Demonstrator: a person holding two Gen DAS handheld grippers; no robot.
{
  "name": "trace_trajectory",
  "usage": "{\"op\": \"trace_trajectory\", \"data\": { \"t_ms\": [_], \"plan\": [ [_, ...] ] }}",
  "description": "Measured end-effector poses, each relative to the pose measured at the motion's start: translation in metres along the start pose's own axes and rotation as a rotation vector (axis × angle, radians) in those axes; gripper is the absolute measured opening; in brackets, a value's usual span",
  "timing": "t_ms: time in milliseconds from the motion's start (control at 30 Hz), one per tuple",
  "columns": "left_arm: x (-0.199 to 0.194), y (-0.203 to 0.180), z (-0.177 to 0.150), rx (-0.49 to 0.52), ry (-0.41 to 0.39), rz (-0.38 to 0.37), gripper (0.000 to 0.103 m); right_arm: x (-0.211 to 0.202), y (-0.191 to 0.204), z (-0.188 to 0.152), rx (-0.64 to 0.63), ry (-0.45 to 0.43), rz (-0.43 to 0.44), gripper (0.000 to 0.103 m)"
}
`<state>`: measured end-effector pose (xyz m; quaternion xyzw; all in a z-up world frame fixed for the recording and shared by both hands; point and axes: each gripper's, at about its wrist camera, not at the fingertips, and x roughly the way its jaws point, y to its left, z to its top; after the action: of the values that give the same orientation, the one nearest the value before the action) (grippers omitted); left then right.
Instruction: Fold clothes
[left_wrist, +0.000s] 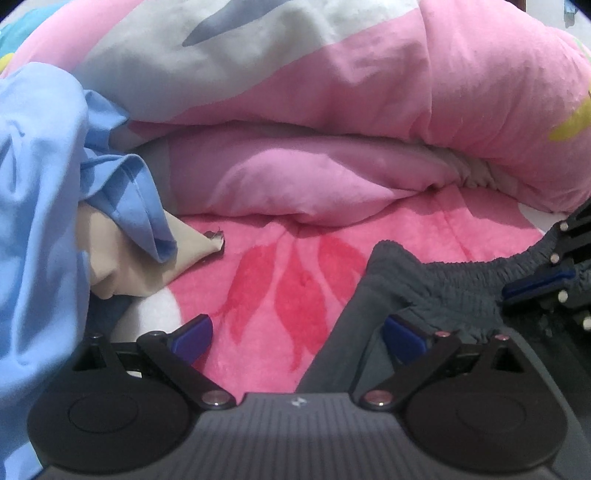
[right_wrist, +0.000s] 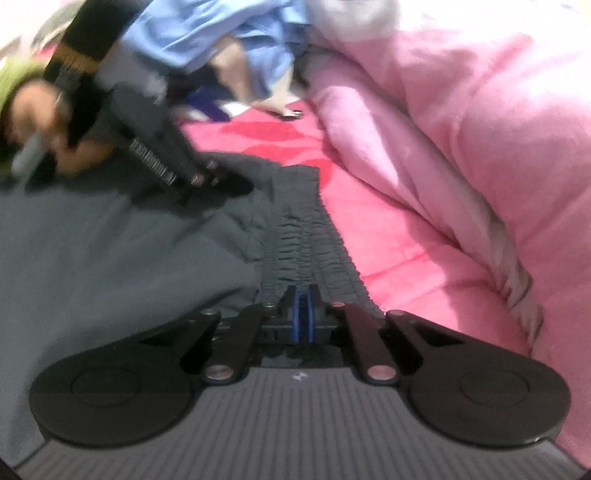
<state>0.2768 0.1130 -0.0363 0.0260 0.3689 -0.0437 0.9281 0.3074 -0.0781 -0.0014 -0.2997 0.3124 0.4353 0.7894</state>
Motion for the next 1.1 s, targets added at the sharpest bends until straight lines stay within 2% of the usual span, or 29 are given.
{"op": "trace_trajectory", "data": {
  "t_ms": [100,167,267,333,433,533,567,767,867,967,1100],
  "plan": [
    [0.002,0.0,-0.004,0.003,-0.005,0.002,0.1,0.003,-0.01,0.004,0.066,0.008,0.037,0.014],
    [0.003,0.0,-0.007,0.006,-0.01,0.001,0.1,0.006,-0.013,0.007,0.089,0.006,0.076,0.025],
    [0.005,0.002,-0.009,0.0,-0.015,-0.006,0.1,0.011,-0.019,0.012,0.136,0.011,0.133,0.03],
    [0.005,0.003,-0.01,-0.004,-0.019,-0.009,0.1,0.018,-0.019,0.014,0.124,0.034,0.117,0.032],
    [0.005,0.002,-0.011,-0.004,-0.026,-0.01,0.1,0.025,-0.015,0.014,0.126,0.061,0.103,0.03],
    [0.005,0.002,-0.012,-0.005,-0.033,-0.01,0.1,0.022,0.003,0.015,0.035,0.045,0.056,0.011],
    [0.004,0.002,-0.012,-0.006,-0.036,-0.01,0.1,0.019,0.01,0.016,0.002,0.033,0.029,0.007],
    [0.002,0.006,-0.009,-0.041,-0.038,-0.006,0.1,0.006,0.032,0.018,-0.091,-0.037,-0.136,0.006],
    [0.002,0.006,-0.007,-0.05,-0.036,0.006,0.1,0.01,0.037,0.02,-0.125,-0.04,-0.193,0.006],
    [0.003,0.007,-0.004,-0.061,-0.033,0.026,0.1,0.014,0.037,0.023,-0.134,-0.049,-0.229,0.006],
    [0.004,0.009,-0.003,-0.07,-0.028,0.043,0.1,0.026,0.034,0.022,-0.151,-0.039,-0.233,0.006]
  ]
}}
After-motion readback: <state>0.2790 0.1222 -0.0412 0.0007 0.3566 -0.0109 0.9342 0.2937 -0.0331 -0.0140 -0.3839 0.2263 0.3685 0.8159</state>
